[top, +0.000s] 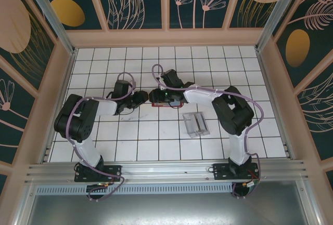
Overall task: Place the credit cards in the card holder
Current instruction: Flip over the card slot in the card holder, then pick up the credit card from the storage box.
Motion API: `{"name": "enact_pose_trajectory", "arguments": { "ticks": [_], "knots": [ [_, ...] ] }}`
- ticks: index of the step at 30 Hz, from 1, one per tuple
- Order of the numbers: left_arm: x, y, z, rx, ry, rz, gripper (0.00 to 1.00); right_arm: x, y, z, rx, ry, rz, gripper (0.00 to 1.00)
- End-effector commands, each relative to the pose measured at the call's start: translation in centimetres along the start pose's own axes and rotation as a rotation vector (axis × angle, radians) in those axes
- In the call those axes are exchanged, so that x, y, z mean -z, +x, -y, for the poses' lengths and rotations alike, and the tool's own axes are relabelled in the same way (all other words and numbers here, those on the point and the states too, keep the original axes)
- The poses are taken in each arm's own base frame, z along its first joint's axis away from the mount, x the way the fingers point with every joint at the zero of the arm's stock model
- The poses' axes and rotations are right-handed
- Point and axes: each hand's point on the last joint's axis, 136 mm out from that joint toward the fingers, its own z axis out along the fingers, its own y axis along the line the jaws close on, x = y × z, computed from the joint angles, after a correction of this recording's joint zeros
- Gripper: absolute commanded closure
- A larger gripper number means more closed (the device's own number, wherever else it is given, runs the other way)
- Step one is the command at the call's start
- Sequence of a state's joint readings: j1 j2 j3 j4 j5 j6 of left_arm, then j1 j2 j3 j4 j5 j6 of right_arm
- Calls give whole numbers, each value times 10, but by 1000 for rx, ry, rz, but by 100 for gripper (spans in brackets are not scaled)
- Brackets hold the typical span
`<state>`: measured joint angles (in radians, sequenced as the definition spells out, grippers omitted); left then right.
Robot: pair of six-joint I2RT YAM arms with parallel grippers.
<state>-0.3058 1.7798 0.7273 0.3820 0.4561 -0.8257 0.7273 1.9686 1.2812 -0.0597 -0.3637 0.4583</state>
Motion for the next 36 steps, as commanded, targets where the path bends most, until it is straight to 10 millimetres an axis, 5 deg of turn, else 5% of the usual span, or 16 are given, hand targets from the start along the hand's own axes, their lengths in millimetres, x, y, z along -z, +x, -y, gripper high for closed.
{"name": "enact_pose_trajectory", "arguments": {
  "ticks": [1,7,14,17,22,28,36],
  "knots": [
    [12,5,-16,55,-30,2,50,30,-14,-14,6,-98,69,53],
    [22,0,1,9,13,15,49,94,-3,-7,78,64,119,52],
    [33,26,46,-134,122,25,48,178,71,36,82,559,64,37],
    [30,39,56,-177,122,14,45,196,100,41,55,627,28,1],
    [43,22,52,-243,1,117,2,197,135,51,72,722,-94,1],
    [71,-8,58,-309,-118,247,1,192,142,65,87,779,-130,1],
    [76,-7,63,-342,-103,254,2,185,148,92,39,808,-129,1]
  ]
}}
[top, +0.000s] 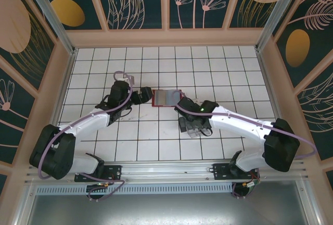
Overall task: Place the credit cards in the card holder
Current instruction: Pick up the credit card from the storage box.
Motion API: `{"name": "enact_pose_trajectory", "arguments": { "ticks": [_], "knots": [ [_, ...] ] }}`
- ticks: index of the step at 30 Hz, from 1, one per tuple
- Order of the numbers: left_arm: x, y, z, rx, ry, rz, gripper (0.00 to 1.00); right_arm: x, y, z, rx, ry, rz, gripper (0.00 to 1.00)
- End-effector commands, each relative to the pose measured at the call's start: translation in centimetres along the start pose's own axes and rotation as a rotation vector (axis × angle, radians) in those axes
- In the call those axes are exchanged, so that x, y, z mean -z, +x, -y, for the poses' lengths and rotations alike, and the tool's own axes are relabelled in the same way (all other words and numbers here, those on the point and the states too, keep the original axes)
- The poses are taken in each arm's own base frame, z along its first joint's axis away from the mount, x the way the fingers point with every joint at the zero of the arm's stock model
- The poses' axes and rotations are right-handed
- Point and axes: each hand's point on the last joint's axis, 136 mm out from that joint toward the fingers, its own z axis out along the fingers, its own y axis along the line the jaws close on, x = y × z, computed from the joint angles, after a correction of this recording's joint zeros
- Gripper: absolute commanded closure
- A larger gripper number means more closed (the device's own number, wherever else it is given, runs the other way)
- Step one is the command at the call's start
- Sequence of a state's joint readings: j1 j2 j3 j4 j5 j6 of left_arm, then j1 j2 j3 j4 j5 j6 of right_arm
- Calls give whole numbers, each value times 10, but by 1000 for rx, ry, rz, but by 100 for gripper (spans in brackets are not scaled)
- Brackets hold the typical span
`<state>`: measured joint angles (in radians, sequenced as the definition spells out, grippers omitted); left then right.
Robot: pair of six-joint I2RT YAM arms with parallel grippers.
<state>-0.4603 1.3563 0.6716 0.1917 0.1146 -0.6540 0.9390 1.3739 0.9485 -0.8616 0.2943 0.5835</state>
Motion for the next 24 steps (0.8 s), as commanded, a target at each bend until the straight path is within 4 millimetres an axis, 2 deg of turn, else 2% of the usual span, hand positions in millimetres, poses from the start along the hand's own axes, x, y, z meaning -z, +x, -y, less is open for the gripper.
{"name": "enact_pose_trajectory", "arguments": {
  "ticks": [1,8,17,24],
  "knots": [
    [1,0,-4,-38,-28,-10,2,-12,3,16,-30,61,-3,1],
    [2,-4,1,-55,-10,-5,1,-23,4,31,-81,111,9,1],
    [3,-5,1,-69,-11,4,2,-10,-13,58,-138,205,88,1],
    [-1,-4,0,-70,-13,-3,1,0,-25,57,-158,174,146,1]
  ]
}}
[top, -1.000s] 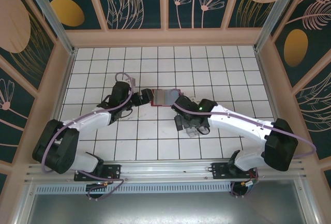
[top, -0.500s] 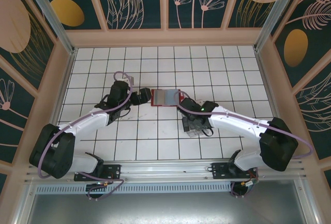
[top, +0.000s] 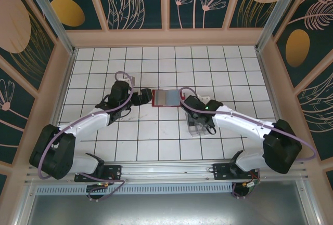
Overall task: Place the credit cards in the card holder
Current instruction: Pick up the credit card from the storage box.
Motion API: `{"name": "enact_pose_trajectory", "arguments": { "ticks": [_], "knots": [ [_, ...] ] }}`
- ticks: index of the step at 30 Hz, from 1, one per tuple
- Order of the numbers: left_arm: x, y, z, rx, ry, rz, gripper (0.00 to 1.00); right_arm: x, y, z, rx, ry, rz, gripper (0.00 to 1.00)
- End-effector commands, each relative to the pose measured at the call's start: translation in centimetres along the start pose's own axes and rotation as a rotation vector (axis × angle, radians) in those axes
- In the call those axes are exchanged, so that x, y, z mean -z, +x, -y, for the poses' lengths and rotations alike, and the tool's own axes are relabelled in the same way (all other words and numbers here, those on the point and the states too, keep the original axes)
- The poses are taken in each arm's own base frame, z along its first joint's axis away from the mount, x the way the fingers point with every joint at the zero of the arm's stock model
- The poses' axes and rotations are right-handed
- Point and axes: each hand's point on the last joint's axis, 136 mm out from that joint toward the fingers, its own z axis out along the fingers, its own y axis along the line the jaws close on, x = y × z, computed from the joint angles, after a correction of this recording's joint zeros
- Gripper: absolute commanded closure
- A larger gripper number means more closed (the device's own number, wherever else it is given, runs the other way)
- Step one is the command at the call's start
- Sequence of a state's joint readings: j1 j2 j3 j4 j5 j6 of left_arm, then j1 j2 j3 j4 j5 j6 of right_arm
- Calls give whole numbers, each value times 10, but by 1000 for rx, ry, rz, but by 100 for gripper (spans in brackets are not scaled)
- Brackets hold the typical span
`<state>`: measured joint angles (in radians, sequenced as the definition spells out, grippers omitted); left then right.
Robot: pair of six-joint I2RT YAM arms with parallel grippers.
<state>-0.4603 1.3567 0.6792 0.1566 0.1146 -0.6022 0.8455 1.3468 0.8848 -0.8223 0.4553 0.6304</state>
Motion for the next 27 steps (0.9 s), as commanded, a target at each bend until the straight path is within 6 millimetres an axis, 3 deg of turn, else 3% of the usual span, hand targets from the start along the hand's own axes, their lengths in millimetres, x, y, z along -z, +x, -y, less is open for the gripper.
{"name": "enact_pose_trajectory", "arguments": {
  "ticks": [1,4,6,17,22,27],
  "knots": [
    [-1,-9,3,-21,2,21,1,9,-11,8,-28,4,53,1],
    [-2,-7,2,-21,4,16,1,8,-11,8,-32,-11,49,3],
    [-3,-6,2,-22,3,13,2,8,-10,10,-37,-13,47,10],
    [-8,-5,-2,-35,-14,3,1,7,-3,-3,-21,-107,14,87],
    [-9,-3,-1,-24,-7,-8,2,19,-11,-9,-34,-148,22,100],
    [-14,-1,-6,-14,-45,-34,2,47,-35,-17,-81,-241,91,100]
  ]
}}
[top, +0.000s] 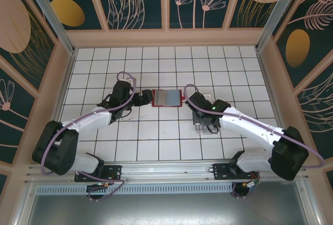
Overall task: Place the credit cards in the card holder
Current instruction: Pick up the credit card from the storage box, then insert the credit card into the card slot.
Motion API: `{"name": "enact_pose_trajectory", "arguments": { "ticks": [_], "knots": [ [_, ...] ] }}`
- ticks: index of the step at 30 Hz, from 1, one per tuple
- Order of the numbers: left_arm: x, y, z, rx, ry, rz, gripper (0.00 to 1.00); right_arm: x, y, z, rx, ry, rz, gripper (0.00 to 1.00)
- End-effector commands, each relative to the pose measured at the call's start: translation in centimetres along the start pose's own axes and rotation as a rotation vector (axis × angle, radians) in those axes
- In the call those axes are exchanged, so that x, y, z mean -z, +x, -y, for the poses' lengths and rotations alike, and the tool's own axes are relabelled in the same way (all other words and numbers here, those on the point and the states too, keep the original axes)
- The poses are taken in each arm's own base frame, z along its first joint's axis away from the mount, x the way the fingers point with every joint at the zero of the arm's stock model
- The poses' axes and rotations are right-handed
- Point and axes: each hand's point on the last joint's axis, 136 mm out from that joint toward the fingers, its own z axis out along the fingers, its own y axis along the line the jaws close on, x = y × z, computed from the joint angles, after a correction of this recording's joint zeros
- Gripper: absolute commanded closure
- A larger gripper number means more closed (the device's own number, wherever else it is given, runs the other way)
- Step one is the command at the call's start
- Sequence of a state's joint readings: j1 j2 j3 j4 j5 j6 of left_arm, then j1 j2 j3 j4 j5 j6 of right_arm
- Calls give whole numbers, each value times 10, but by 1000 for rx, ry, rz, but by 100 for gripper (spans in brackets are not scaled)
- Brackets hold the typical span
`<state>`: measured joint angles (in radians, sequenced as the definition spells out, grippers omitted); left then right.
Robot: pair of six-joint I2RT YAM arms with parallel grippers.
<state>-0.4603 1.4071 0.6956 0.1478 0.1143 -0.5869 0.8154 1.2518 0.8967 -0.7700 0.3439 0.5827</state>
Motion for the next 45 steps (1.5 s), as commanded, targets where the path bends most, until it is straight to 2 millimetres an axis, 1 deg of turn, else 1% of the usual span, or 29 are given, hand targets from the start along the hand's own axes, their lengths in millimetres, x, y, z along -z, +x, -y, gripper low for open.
{"name": "enact_pose_trajectory", "arguments": {
  "ticks": [1,3,5,7,10,13,14,16,18,20,24,27,29,31,33,37,38,41,45],
  "knots": [
    [-5,-8,1,-8,-20,-11,2,29,-26,-11,-45,-100,69,100],
    [-6,-7,4,-9,-10,-25,2,40,-37,-16,-57,-156,84,100],
    [-5,-8,6,-10,-4,-25,2,50,-50,-16,-75,-187,100,100],
    [-5,-8,4,-8,-11,-21,1,57,-65,-21,-75,-233,128,100],
    [-5,-4,3,6,-7,-31,2,57,-88,-31,-91,-337,179,100],
    [-11,4,11,11,37,-88,1,44,-109,-44,-147,-481,181,100],
    [-11,4,11,19,33,-96,2,39,-116,-48,-180,-525,175,100],
    [-11,3,8,38,18,-83,1,27,-132,-48,-261,-601,189,100],
    [-12,4,5,49,9,-77,1,15,-146,-55,-336,-731,171,100],
    [-14,6,4,60,7,-83,2,0,-153,-63,-367,-811,118,100],
    [-23,9,0,72,-7,-100,1,-41,-155,-75,-337,-849,24,100],
    [-33,10,0,71,-12,-118,2,-62,-150,-88,-290,-899,-45,100],
    [-40,12,2,69,1,-135,3,-76,-144,-98,-273,-931,-97,100],
    [-45,14,9,68,43,-153,5,-83,-140,-107,-265,-970,-117,100],
    [-51,17,12,76,70,-168,7,-90,-137,-111,-262,-985,-127,100],
    [-61,23,12,103,79,-202,8,-106,-133,-113,-258,-985,-150,100],
    [-65,28,10,117,76,-220,8,-109,-132,-115,-256,-991,-156,100],
    [-71,33,9,137,84,-238,8,-116,-129,-118,-255,-1001,-180,100],
    [-76,36,8,147,84,-249,10,-118,-127,-125,-246,-1055,-198,100]
  ]
}}
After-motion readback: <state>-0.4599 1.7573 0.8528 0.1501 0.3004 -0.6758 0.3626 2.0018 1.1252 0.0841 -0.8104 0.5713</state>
